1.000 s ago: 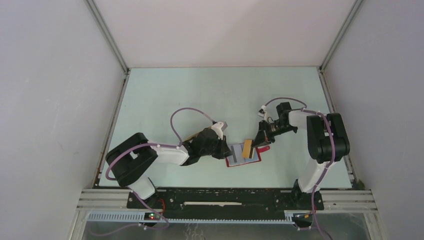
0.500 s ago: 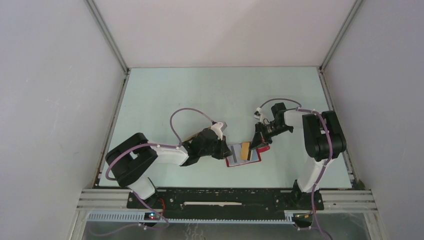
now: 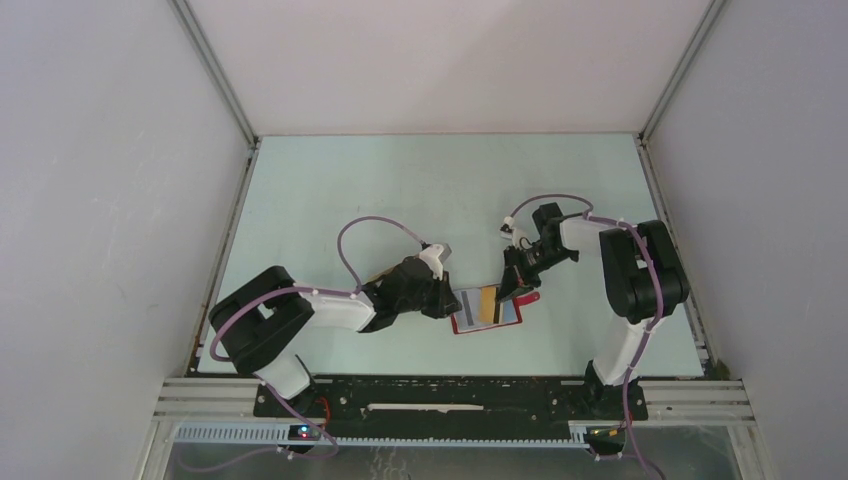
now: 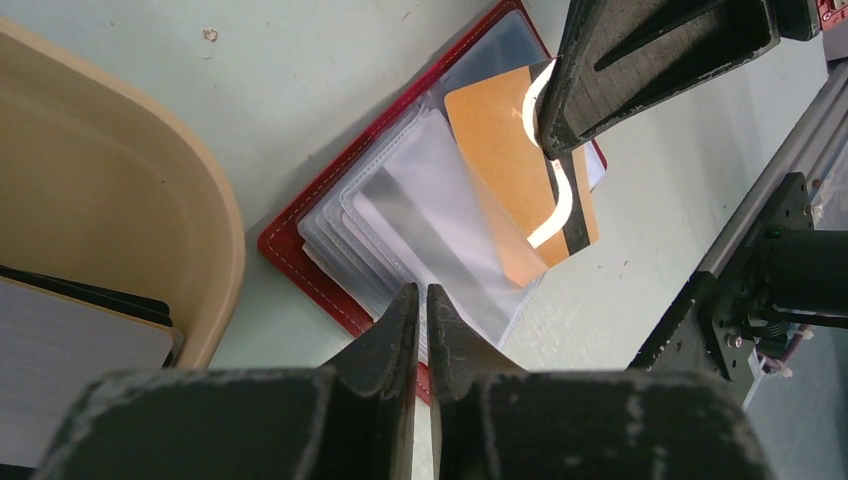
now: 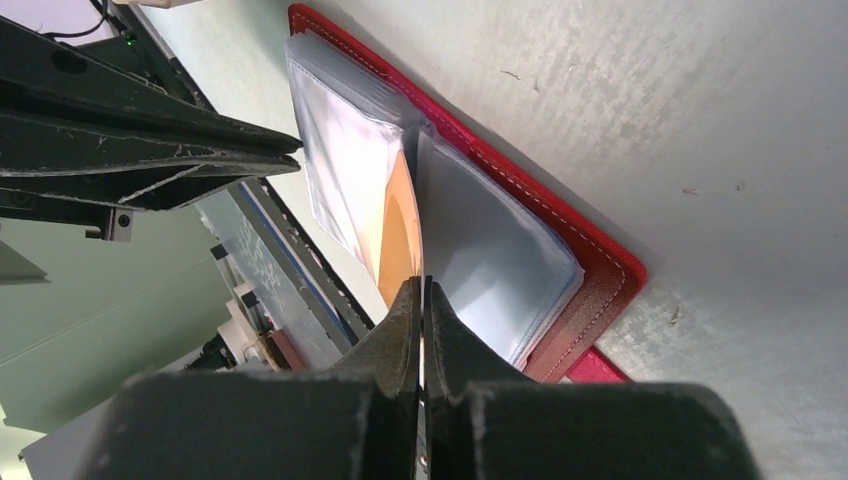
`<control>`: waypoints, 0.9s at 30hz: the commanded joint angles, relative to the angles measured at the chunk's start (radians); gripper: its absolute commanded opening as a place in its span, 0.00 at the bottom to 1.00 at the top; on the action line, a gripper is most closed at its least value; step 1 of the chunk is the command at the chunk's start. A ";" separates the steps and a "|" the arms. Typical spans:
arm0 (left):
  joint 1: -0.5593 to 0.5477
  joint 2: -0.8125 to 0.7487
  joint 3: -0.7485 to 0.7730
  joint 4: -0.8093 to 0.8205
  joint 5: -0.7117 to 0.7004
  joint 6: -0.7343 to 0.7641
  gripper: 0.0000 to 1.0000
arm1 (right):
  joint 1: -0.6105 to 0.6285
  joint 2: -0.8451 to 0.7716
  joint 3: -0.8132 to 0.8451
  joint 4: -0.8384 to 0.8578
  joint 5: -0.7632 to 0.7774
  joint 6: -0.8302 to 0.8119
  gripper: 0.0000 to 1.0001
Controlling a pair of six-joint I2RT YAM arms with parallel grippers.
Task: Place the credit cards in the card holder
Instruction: Insert the credit card into the card holder.
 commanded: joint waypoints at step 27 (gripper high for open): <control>0.008 -0.008 -0.009 0.009 0.028 -0.006 0.12 | 0.088 0.127 0.114 -0.053 0.041 0.018 0.00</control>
